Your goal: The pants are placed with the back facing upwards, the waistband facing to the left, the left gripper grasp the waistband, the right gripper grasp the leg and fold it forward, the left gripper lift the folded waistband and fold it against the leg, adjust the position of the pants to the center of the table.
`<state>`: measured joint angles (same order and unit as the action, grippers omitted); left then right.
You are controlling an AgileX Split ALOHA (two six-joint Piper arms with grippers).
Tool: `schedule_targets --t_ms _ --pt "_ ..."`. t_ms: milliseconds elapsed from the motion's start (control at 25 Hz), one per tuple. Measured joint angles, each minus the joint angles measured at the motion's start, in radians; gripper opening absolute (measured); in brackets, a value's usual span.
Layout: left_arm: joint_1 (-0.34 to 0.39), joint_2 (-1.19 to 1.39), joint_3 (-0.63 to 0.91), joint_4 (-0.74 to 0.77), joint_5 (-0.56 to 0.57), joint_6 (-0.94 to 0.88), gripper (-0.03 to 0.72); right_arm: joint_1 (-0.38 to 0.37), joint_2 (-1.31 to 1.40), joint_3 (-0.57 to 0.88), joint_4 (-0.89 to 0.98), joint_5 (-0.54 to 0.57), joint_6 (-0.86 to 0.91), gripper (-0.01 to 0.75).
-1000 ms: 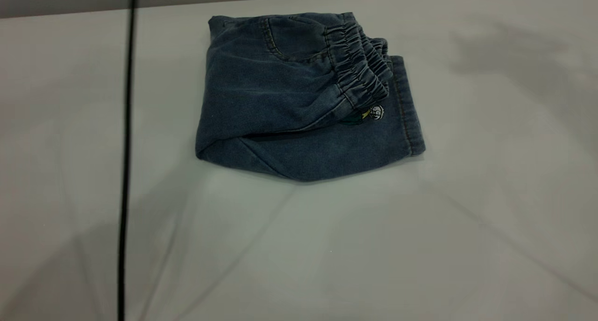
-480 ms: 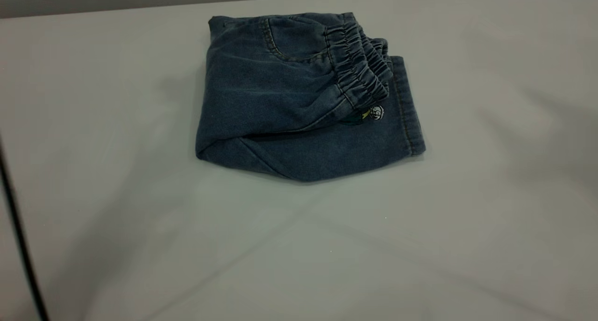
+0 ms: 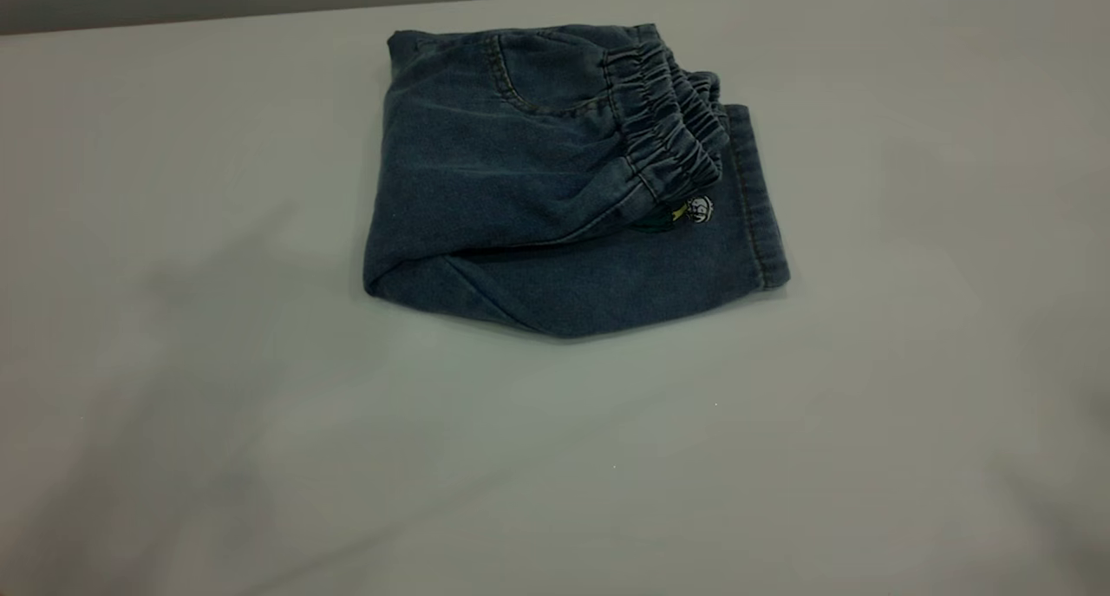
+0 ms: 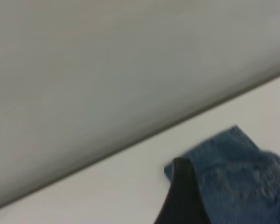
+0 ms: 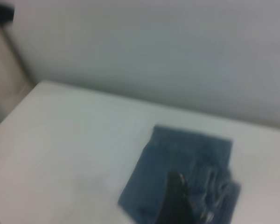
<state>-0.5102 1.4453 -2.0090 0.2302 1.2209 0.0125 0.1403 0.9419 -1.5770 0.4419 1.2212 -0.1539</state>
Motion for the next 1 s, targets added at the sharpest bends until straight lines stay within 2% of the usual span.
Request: schedule_targets --t_ms 280,440,680,1000 --pt "0.000 -0.272 0.295 -0.038 0.000 -0.002 0.499 0.000 -0.268 0.364 0.041 -0.024 -0.038 0.477" --pt "0.000 -0.423 0.454 -0.075 -0.001 -0.002 0.499 0.000 -0.398 0.521 0.024 0.000 -0.038 0.477" --pt "0.000 -0.674 0.727 -0.115 -0.001 -0.006 0.499 0.000 -0.569 0.675 -0.014 0.000 -0.067 0.477" --pt "0.000 -0.956 1.097 -0.132 0.000 -0.006 0.499 0.000 -0.778 0.870 -0.165 -0.029 -0.065 0.477"
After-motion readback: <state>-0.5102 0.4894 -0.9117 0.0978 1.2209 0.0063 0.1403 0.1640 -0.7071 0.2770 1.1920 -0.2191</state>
